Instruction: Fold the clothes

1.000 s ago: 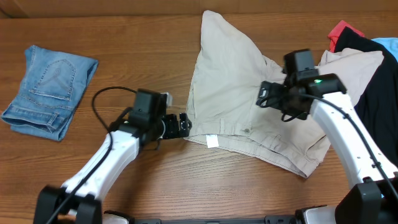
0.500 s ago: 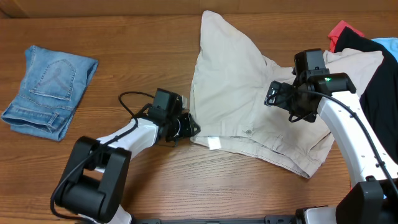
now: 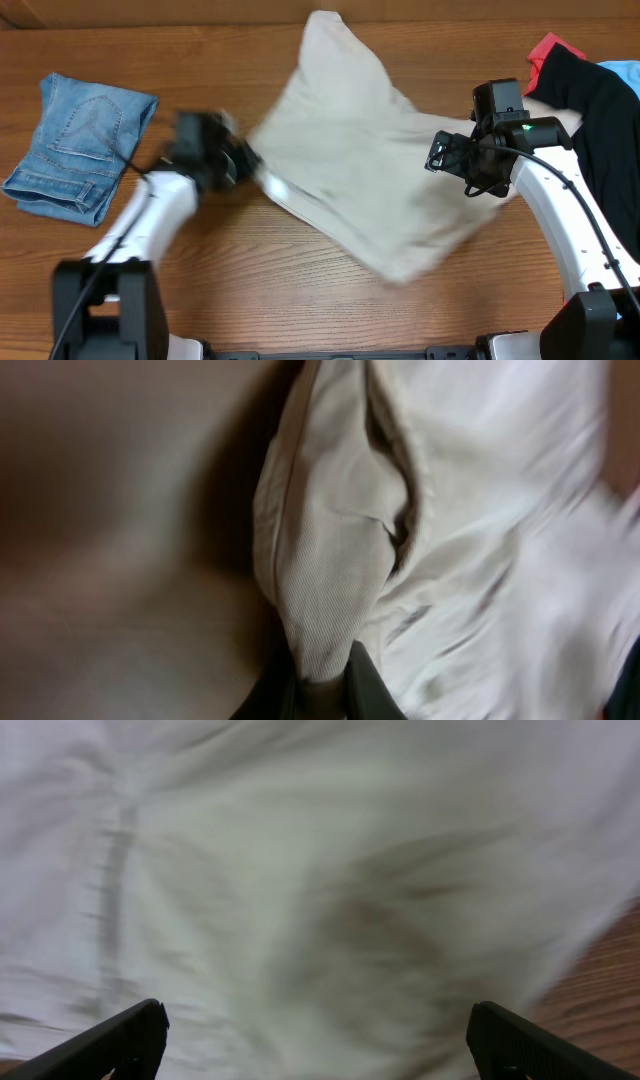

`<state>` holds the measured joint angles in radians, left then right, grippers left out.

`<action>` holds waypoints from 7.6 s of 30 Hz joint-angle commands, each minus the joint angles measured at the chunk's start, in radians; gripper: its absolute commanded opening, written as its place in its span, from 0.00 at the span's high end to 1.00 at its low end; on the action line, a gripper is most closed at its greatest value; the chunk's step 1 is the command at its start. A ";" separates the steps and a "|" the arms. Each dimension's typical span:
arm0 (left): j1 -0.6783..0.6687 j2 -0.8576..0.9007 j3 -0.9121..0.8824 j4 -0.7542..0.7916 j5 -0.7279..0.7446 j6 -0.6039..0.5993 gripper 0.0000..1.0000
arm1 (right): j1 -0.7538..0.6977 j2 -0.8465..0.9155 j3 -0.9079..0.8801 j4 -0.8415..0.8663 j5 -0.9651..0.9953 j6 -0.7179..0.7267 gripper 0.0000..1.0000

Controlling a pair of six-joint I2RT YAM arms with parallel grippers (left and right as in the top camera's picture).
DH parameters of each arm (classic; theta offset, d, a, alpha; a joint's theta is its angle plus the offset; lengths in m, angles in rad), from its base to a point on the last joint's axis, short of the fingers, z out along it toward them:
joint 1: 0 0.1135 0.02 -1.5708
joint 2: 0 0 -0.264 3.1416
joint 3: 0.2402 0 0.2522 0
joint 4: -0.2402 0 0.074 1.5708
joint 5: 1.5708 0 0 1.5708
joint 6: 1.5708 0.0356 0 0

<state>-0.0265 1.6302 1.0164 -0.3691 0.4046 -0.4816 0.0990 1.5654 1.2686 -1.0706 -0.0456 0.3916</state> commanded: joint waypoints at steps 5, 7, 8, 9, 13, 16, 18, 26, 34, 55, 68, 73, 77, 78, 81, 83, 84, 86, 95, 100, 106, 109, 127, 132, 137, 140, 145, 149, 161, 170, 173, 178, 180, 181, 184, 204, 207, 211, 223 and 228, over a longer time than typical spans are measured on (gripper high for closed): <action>0.196 -0.048 0.378 -0.082 -0.066 0.075 0.00 | -0.001 -0.008 0.025 0.002 0.008 -0.002 0.00; 0.198 -0.048 0.406 -0.193 -0.026 0.079 0.00 | -0.001 -0.008 0.025 0.003 0.008 -0.002 0.00; 0.194 -0.048 0.406 -0.245 -0.011 0.090 0.00 | -0.001 -0.008 0.025 0.003 0.008 -0.002 0.00; 0.188 -0.048 0.405 -0.320 -0.009 0.102 0.00 | -0.001 -0.008 0.025 0.003 0.008 -0.002 0.00; 0.166 -0.042 0.361 -0.553 -0.098 0.139 0.00 | -0.001 -0.008 0.025 0.006 0.009 -0.004 0.00; 0.156 -0.039 0.290 -0.639 -0.150 0.138 0.00 | -0.001 -0.008 0.025 0.006 0.008 -0.006 0.00; 0.155 -0.038 0.228 -0.652 -0.148 0.136 0.00 | -0.001 -0.008 0.025 0.006 0.008 -0.007 0.00; 0.155 -0.037 -0.008 -0.616 -0.127 0.115 0.00 | -0.001 -0.008 0.025 0.004 0.008 -0.029 0.00; 0.155 -0.035 -0.174 -0.468 -0.091 0.108 0.05 | -0.001 -0.008 0.025 0.001 0.007 -0.028 0.00; 0.275 -0.036 -0.228 -0.545 -0.484 0.029 0.87 | 0.008 0.000 -0.017 -0.017 -0.209 -0.237 0.00; 0.275 -0.036 -0.228 -0.512 -0.404 0.029 0.81 | 0.107 0.002 -0.227 0.212 -0.248 -0.244 0.15; 0.275 -0.036 -0.228 -0.513 -0.403 0.029 0.78 | 0.187 0.008 -0.291 0.305 -0.248 -0.243 0.18; 0.275 -0.036 -0.228 -0.516 -0.403 0.029 0.78 | 0.235 0.038 -0.312 0.362 -0.220 -0.231 0.18; 0.275 -0.036 -0.228 -0.516 -0.403 0.029 0.78 | 0.239 0.052 -0.312 0.374 -0.209 -0.223 0.19; 0.275 -0.036 -0.228 -0.516 -0.404 0.029 0.78 | 0.240 0.089 -0.312 0.408 -0.207 -0.208 0.25; 0.275 -0.036 -0.228 -0.515 -0.404 0.029 0.78 | 0.240 0.122 -0.312 0.429 -0.208 -0.208 0.32; 0.275 -0.036 -0.228 -0.516 -0.404 0.029 0.78 | 0.240 0.137 -0.312 0.436 -0.212 -0.208 0.36; 0.275 -0.036 -0.228 -0.516 -0.404 0.032 0.78 | 0.240 0.169 -0.312 0.449 -0.223 -0.209 0.40; 0.275 -0.036 -0.228 -0.515 -0.404 0.032 0.77 | 0.221 0.194 -0.293 0.454 -0.237 -0.208 0.96; 0.276 -0.036 -0.228 -0.513 -0.462 0.032 0.81 | 0.109 0.142 -0.169 0.317 -0.126 -0.130 0.96; 0.306 -0.036 -0.228 -0.489 -0.569 0.008 0.82 | -0.064 0.093 -0.071 0.158 0.047 -0.080 0.96; 0.322 -0.036 -0.228 -0.468 -0.532 -0.013 0.82 | -0.120 0.093 -0.071 0.097 0.043 -0.080 0.96; 0.353 -0.036 -0.146 -0.527 -0.581 -0.014 0.11 | -0.114 0.093 -0.049 -0.032 0.000 -0.080 0.60; 0.353 -0.036 0.002 -0.597 -0.491 0.032 0.00 | -0.110 0.093 -0.006 0.122 -0.116 -0.164 0.39; 0.335 -0.036 0.157 -0.583 -0.330 0.083 0.03 | -0.106 0.103 -0.006 0.288 -0.264 -0.218 0.37; 0.307 -0.036 0.219 -0.555 -0.277 0.090 0.04 | -0.092 0.122 -0.006 0.333 -0.267 -0.217 0.36; 0.238 -0.035 0.245 -0.415 -0.273 0.106 0.08 | -0.056 0.189 -0.007 0.415 -0.267 -0.218 0.35; 0.143 -0.019 0.244 -0.243 -0.275 0.227 0.07 | -0.034 0.270 -0.007 0.544 -0.267 -0.216 0.33; 0.058 0.270 0.244 -0.099 -0.289 0.243 0.07 | 0.030 0.488 -0.007 0.888 -0.357 -0.209 0.24; 0.058 0.344 0.244 -0.099 -0.301 0.242 0.07 | 0.066 0.572 -0.007 1.078 -0.409 -0.206 0.25; 0.058 0.344 0.244 -0.099 -0.307 0.242 0.07 | 0.077 0.575 -0.007 1.086 -0.409 -0.206 0.39; 0.059 0.344 0.244 -0.103 -0.307 0.240 0.06 | 0.086 0.575 -0.006 1.090 -0.409 -0.206 0.85; 0.058 0.344 0.244 -0.105 -0.307 0.238 0.06 | 0.086 0.574 -0.006 1.088 -0.409 -0.206 0.96; 0.058 0.344 0.244 -0.106 -0.307 0.238 0.06 | 0.082 0.570 -0.004 1.081 -0.408 -0.205 0.96; 0.058 0.344 0.244 -0.113 -0.307 0.238 0.07 | 0.066 0.528 0.002 1.035 -0.404 -0.205 0.96; 0.059 0.344 0.244 -0.134 -0.311 0.239 0.06 | 0.301 0.304 0.289 0.610 -0.240 -0.400 0.42; 0.059 0.344 0.244 -0.139 -0.311 0.239 0.06 | 0.309 0.306 0.289 0.568 -0.067 -0.391 0.41; 0.059 0.344 0.244 -0.142 -0.311 0.239 0.06 | 0.274 0.306 0.289 0.496 0.066 -0.342 0.41; 0.060 0.344 0.244 -0.142 -0.311 0.238 0.06 | 0.085 0.349 0.197 0.403 -0.031 -0.133 0.45; 0.058 0.344 0.244 -0.143 -0.311 0.238 0.05 | 0.097 0.435 0.142 0.477 -0.129 -0.186 0.46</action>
<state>0.0277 1.9678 1.2518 -0.5064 0.1047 -0.2577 0.1749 1.9366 1.4456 -0.6197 -0.0776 0.2314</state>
